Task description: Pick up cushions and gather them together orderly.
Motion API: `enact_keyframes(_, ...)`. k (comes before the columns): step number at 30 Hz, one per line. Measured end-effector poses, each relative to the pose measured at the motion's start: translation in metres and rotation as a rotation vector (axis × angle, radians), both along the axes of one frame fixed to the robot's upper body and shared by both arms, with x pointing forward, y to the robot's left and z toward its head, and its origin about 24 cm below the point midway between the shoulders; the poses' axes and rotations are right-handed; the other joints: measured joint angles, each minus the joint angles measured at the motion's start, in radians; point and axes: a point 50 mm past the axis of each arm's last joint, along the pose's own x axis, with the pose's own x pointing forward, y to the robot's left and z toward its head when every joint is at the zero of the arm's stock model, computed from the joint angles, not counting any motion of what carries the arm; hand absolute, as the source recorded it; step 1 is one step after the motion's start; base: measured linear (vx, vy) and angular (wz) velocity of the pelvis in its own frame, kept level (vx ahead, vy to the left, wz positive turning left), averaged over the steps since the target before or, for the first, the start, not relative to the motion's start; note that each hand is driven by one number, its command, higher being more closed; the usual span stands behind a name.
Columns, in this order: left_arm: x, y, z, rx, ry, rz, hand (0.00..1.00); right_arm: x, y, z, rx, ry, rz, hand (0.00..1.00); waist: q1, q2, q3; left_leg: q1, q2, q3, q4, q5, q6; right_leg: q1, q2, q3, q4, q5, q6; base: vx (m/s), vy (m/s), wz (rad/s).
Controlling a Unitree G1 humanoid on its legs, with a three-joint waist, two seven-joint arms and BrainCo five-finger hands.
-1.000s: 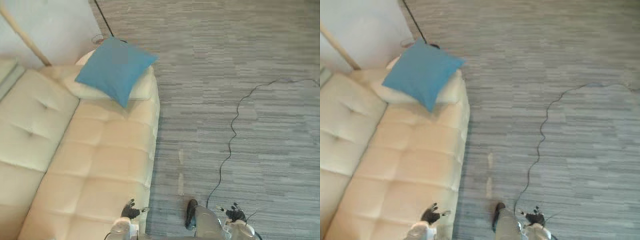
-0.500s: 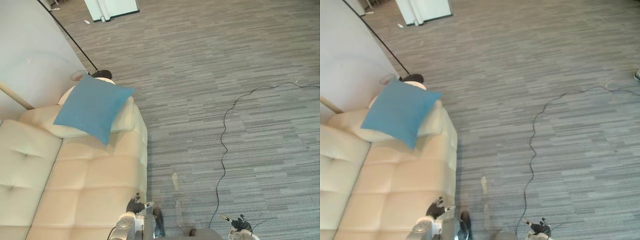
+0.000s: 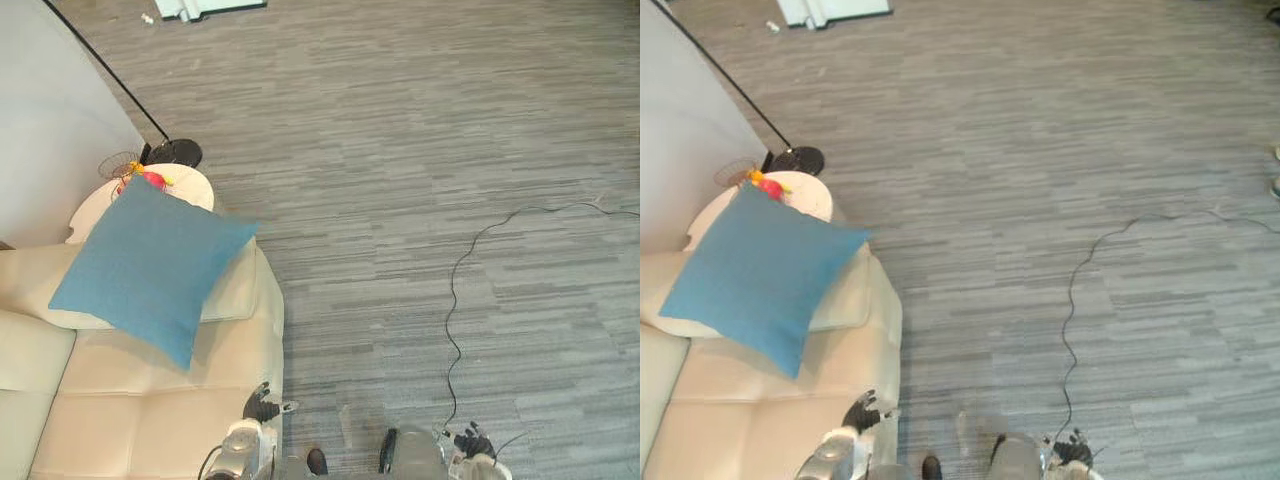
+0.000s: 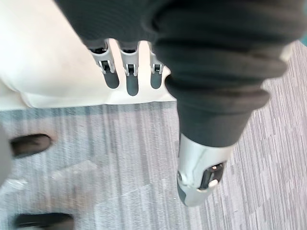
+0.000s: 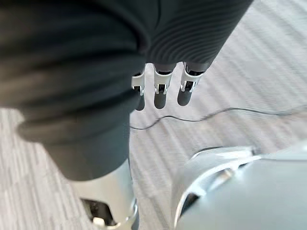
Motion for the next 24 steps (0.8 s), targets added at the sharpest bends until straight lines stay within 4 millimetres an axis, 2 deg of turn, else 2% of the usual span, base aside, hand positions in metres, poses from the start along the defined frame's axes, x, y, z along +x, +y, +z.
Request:
enact_keyframes(1, -0.005, 0.004, -0.002, 0.010, 0.014, 0.005, 0.00, -0.002, 0.003, -0.001, 0.008, 0.005, -0.002, 0.00, -0.006, -0.019, 0.007, 0.024, 0.007, -0.011, 0.011, -0.036, -0.029, 0.008, 0.006, 0.048, -0.047, 0.150, -0.005, 0.51, -0.437, 0.05)
enact_keyframes(2, -0.006, -0.004, -0.003, -0.011, 0.025, 0.004, 0.00, 0.000, -0.002, 0.001, -0.004, -0.001, -0.003, 0.00, -0.004, 0.017, 0.012, 0.025, 0.047, -0.020, 0.018, -0.046, -0.037, 0.013, 0.047, 0.041, -0.016, 0.109, -0.016, 0.48, -0.452, 0.08)
enact_keyframes(3, -0.008, -0.008, -0.004, -0.022, 0.029, 0.005, 0.00, 0.001, -0.004, 0.002, -0.010, -0.008, -0.006, 0.00, -0.007, 0.024, 0.014, 0.021, 0.053, -0.025, 0.032, -0.038, -0.040, -0.007, 0.051, 0.044, 0.047, 0.054, -0.015, 0.36, -0.360, 0.06)
enact_keyframes(5, -0.007, -0.014, -0.004, -0.039, 0.026, 0.007, 0.00, -0.006, -0.007, 0.000, -0.007, 0.009, -0.035, 0.00, -0.020, 0.020, 0.016, 0.012, 0.075, -0.048, 0.138, -0.040, -0.047, 0.002, 0.041, 0.015, 0.156, -0.062, -0.039, 0.31, -0.343, 0.37)
enact_keyframes(6, -0.006, -0.015, -0.003, -0.046, 0.021, 0.020, 0.00, -0.011, -0.005, -0.002, 0.003, 0.016, -0.047, 0.00, -0.029, 0.010, 0.021, -0.029, 0.088, -0.066, 0.240, -0.040, -0.048, 0.023, 0.033, -0.009, 0.165, -0.089, -0.040, 0.35, -0.415, 0.75)
enact_keyframes(7, -0.004, -0.016, -0.002, -0.066, 0.006, 0.055, 0.00, -0.018, -0.002, -0.004, 0.009, 0.031, -0.050, 0.00, -0.035, 0.013, 0.020, -0.131, 0.123, -0.083, 0.461, -0.017, -0.060, 0.067, 0.032, -0.048, 0.162, -0.117, -0.052, 0.28, -0.332, 0.79)
enact_keyframes(8, -0.004, -0.017, -0.001, -0.083, -0.005, 0.089, 0.00, -0.022, -0.001, -0.005, 0.015, 0.040, -0.054, 0.00, -0.031, 0.013, 0.020, -0.211, 0.158, -0.074, 0.637, -0.001, -0.054, 0.108, 0.034, -0.081, 0.163, -0.142, -0.063, 0.29, -0.276, 0.71)
enact_keyframes(10, -0.004, -0.015, 0.001, -0.091, -0.021, 0.114, 0.00, -0.032, 0.003, -0.008, 0.031, 0.059, -0.075, 0.00, -0.026, 0.010, 0.021, -0.295, 0.207, -0.004, 0.783, -0.013, -0.031, 0.206, 0.037, -0.140, 0.132, -0.168, -0.082, 0.27, -0.174, 0.56)
enact_keyframes(12, -0.002, -0.016, 0.002, -0.100, -0.030, 0.124, 0.00, -0.036, 0.003, -0.008, 0.032, 0.055, -0.088, 0.00, -0.006, 0.003, 0.022, -0.330, 0.205, 0.077, 0.752, -0.027, -0.003, 0.283, 0.030, -0.181, 0.088, -0.168, -0.079, 0.30, -0.131, 0.53)
enact_keyframes(14, 0.000, -0.016, 0.003, -0.102, -0.038, 0.123, 0.00, -0.036, 0.001, -0.006, 0.030, 0.042, -0.105, 0.00, 0.005, -0.001, 0.020, -0.354, 0.173, 0.151, 0.600, -0.017, 0.024, 0.333, 0.019, -0.230, 0.050, -0.169, -0.072, 0.25, -0.050, 0.49)
enact_keyframes(15, 0.002, -0.017, 0.004, -0.103, -0.042, 0.118, 0.00, -0.034, 0.000, -0.006, 0.031, 0.037, -0.111, 0.00, 0.007, -0.001, 0.020, -0.355, 0.144, 0.210, 0.465, 0.013, 0.044, 0.366, 0.014, -0.264, 0.032, -0.170, -0.061, 0.31, 0.007, 0.68)
enact_keyframes(16, 0.004, -0.018, 0.004, -0.103, -0.045, 0.112, 0.00, -0.036, -0.001, -0.006, 0.030, 0.038, -0.121, 0.00, 0.006, 0.000, 0.019, -0.352, 0.119, 0.259, 0.346, 0.068, 0.040, 0.387, 0.014, -0.294, 0.019, -0.170, -0.050, 0.32, 0.015, 0.84)
enact_keyframes(17, 0.003, -0.020, 0.004, -0.103, -0.040, 0.102, 0.00, -0.039, -0.003, -0.006, 0.026, 0.041, -0.135, 0.00, 0.005, 0.007, 0.015, -0.350, 0.098, 0.297, 0.259, 0.156, 0.040, 0.401, 0.023, -0.313, 0.015, -0.175, -0.035, 0.34, 0.037, 1.04)
enact_keyframes(18, -0.002, -0.019, 0.000, -0.089, -0.014, 0.077, 0.00, -0.041, -0.004, -0.006, 0.029, 0.046, -0.160, 0.00, 0.004, 0.013, 0.003, -0.327, 0.077, 0.348, 0.172, 0.171, 0.113, 0.415, 0.041, -0.309, 0.012, -0.179, -0.019, 0.34, 0.046, 1.10)
enact_keyframes(19, -0.001, -0.017, 0.000, -0.078, -0.009, 0.065, 0.00, -0.040, -0.001, -0.007, 0.038, 0.043, -0.163, 0.00, 0.002, -0.007, 0.000, -0.316, 0.049, 0.342, 0.119, 0.187, 0.123, 0.420, 0.029, -0.295, -0.005, -0.165, 0.004, 0.33, 0.059, 0.99)
enact_keyframes(21, 0.000, -0.013, 0.000, -0.067, -0.010, 0.058, 0.00, -0.035, 0.002, -0.007, 0.046, 0.030, -0.158, 0.00, 0.008, -0.033, -0.011, -0.311, 0.005, 0.312, 0.084, 0.183, 0.137, 0.437, 0.023, -0.243, -0.034, -0.149, 0.017, 0.29, 0.074, 0.64)
enact_keyframes(22, -0.001, -0.013, 0.000, -0.067, -0.005, 0.058, 0.00, -0.033, 0.001, -0.006, 0.043, 0.027, -0.154, 0.00, 0.011, -0.038, -0.013, -0.304, -0.007, 0.305, 0.097, 0.161, 0.140, 0.445, 0.011, -0.230, -0.013, -0.149, 0.017, 0.32, 0.100, 0.46)
enact_keyframes(23, -0.002, -0.013, -0.001, -0.067, -0.002, 0.058, 0.00, -0.032, 0.000, -0.006, 0.040, 0.025, -0.152, 0.00, 0.012, -0.038, -0.013, -0.291, -0.015, 0.299, 0.114, 0.134, 0.139, 0.445, -0.003, -0.218, 0.036, -0.149, 0.017, 0.32, 0.106, 0.33)
enact_keyframes(24, -0.004, -0.013, -0.002, -0.065, 0.008, 0.060, 0.00, -0.033, 0.000, -0.006, 0.039, 0.027, -0.150, 0.00, 0.011, -0.041, -0.018, -0.260, -0.028, 0.287, 0.129, 0.100, 0.140, 0.428, -0.034, -0.190, 0.149, -0.146, 0.022, 0.27, 0.094, 0.24)
